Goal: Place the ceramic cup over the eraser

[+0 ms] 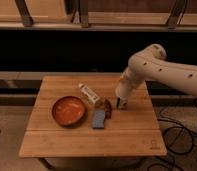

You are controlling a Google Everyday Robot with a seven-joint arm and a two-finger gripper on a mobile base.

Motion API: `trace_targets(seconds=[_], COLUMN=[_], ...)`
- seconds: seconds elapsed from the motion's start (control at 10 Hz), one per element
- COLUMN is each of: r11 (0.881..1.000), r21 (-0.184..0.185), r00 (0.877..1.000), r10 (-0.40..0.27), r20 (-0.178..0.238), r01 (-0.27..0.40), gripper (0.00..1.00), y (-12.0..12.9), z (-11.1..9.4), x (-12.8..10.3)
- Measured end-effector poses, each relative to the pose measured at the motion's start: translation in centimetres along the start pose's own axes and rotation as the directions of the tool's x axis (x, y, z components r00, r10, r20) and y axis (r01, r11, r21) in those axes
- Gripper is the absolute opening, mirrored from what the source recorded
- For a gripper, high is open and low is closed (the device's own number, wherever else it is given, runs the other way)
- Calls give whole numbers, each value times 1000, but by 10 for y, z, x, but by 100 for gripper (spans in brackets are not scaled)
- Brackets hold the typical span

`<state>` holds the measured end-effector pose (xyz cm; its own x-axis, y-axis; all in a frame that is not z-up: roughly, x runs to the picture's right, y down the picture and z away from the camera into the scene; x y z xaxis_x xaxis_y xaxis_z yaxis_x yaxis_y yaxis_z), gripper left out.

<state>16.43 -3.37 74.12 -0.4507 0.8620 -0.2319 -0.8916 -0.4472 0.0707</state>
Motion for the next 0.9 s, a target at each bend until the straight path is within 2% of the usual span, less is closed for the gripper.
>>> trace_targets(seconds=[0.3, 0.5, 0.9], r11=[1000, 1000, 1000], r21=[1, 1, 0], r00=[1000, 1000, 1000], r10=[0, 0, 0], r20=[0, 0, 0], r01=[0, 0, 0], gripper=[63, 79, 80], y=[0, 0, 0], z=[0, 0, 0], x=[0, 0, 0])
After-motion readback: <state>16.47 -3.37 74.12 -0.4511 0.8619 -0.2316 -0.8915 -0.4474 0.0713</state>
